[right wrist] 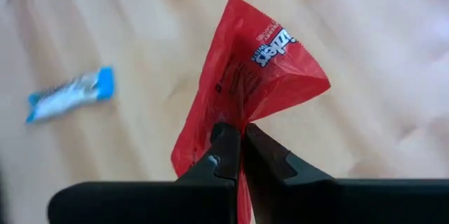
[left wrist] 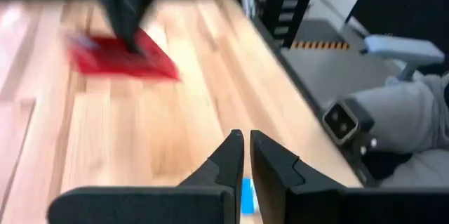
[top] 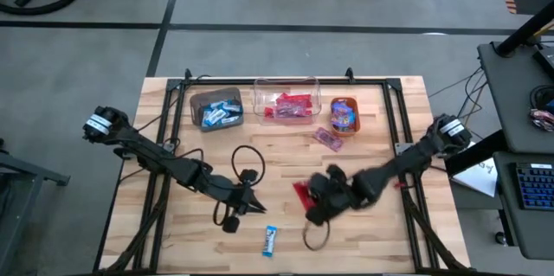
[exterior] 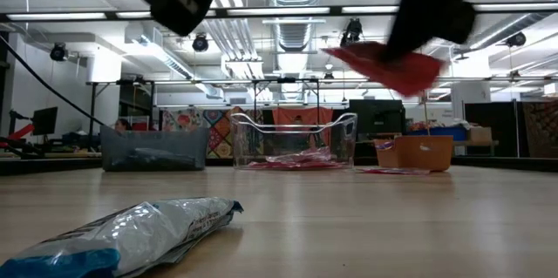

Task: Sort candy
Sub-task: Put the red chocolate into the transparent bin

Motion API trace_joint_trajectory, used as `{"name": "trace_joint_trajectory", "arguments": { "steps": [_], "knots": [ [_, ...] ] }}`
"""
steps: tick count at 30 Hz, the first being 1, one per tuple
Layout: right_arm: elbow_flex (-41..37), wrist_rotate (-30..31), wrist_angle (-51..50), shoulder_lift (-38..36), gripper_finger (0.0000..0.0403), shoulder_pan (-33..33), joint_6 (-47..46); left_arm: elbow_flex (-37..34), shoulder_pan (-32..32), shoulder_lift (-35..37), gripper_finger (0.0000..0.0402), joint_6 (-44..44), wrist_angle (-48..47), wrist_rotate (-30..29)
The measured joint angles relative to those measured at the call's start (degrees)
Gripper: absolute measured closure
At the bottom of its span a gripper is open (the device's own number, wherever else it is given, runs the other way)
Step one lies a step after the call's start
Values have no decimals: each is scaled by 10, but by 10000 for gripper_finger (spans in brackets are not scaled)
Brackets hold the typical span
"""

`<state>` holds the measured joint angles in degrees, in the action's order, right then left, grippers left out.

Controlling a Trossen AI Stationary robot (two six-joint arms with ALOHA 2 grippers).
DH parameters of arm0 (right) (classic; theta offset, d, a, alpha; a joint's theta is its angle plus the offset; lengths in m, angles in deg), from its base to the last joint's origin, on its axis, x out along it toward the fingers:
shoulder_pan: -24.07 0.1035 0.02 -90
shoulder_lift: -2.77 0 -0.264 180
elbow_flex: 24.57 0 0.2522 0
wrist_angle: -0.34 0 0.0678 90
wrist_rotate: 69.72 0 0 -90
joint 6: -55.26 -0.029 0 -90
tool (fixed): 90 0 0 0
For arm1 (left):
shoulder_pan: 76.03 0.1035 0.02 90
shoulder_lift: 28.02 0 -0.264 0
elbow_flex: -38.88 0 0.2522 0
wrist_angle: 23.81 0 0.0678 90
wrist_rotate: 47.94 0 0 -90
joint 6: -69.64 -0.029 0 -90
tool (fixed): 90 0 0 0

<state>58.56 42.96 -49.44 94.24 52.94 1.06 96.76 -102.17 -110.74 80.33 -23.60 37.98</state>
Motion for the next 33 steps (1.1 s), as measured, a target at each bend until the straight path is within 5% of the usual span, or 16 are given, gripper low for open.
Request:
{"name": "trace_joint_trajectory", "arguments": {
  "steps": [18,33],
  "knots": [
    [89,12,80,-6,394,-384,496,0,0,1,390,29,-51,0],
    [77,9,136,50,394,-536,586,0,0,1,390,29,-51,0]
  ]
}}
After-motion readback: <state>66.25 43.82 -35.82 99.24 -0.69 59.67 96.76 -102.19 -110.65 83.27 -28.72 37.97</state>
